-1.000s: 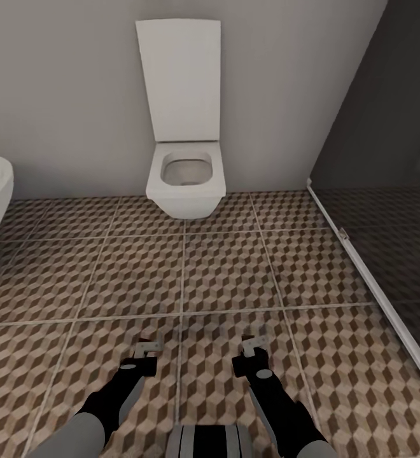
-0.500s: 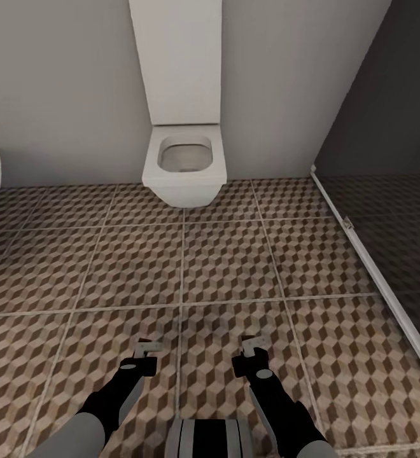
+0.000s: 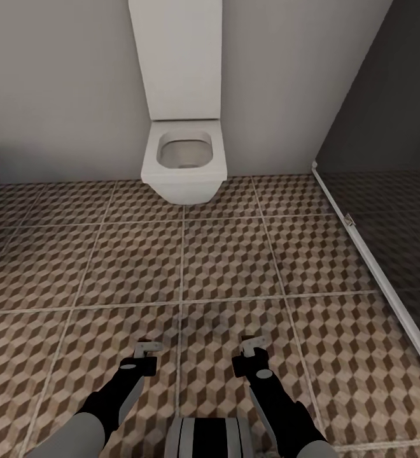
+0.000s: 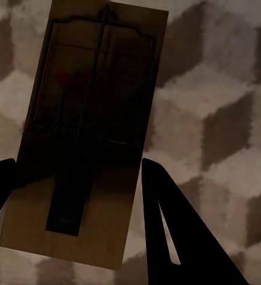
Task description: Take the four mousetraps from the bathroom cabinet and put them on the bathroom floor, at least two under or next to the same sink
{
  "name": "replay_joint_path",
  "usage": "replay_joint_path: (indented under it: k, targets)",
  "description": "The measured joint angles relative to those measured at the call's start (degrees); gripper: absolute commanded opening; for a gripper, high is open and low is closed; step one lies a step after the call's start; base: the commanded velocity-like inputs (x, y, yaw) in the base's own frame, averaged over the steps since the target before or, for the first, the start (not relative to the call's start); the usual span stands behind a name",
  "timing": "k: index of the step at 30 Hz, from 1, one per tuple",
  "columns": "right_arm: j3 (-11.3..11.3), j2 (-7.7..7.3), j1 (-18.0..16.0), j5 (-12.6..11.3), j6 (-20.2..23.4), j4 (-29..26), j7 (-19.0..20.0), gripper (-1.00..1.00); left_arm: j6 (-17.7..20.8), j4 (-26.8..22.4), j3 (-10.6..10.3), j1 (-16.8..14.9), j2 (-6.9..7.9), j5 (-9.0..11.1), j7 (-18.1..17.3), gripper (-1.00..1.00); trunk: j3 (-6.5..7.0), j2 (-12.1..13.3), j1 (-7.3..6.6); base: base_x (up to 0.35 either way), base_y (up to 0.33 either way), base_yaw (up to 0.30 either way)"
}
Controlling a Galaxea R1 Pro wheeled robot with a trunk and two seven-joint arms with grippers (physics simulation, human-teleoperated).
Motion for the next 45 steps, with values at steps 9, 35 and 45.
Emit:
replay_joint_path:
  k: [9, 35, 45]
  targets:
    - [0.01, 0.00, 0.00, 0.00, 0.01, 0.01, 0.00, -1.00, 0.01, 0.02, 0.00, 0.00, 0.00, 0.00, 0.02, -1.00, 0.00, 0.00, -0.03, 0.202, 0.052, 0.000]
    - [0.00, 0.00, 0.00, 0.00, 0.00, 0.00, 0.00, -1.00, 0.04, 0.03, 0.00, 0.00, 0.00, 0.01, 0.01, -1.00, 0.00, 0.00, -0.03, 0.291, 0.045, 0.000]
    - [0.00, 0.00, 0.00, 0.00, 0.01, -0.03, 0.00, -1.00, 0.07, 0.03, 0.00, 0.00, 0.00, 0.01, 0.01, -1.00, 0.00, 0.00, -0.03, 0.274, 0.000, 0.000]
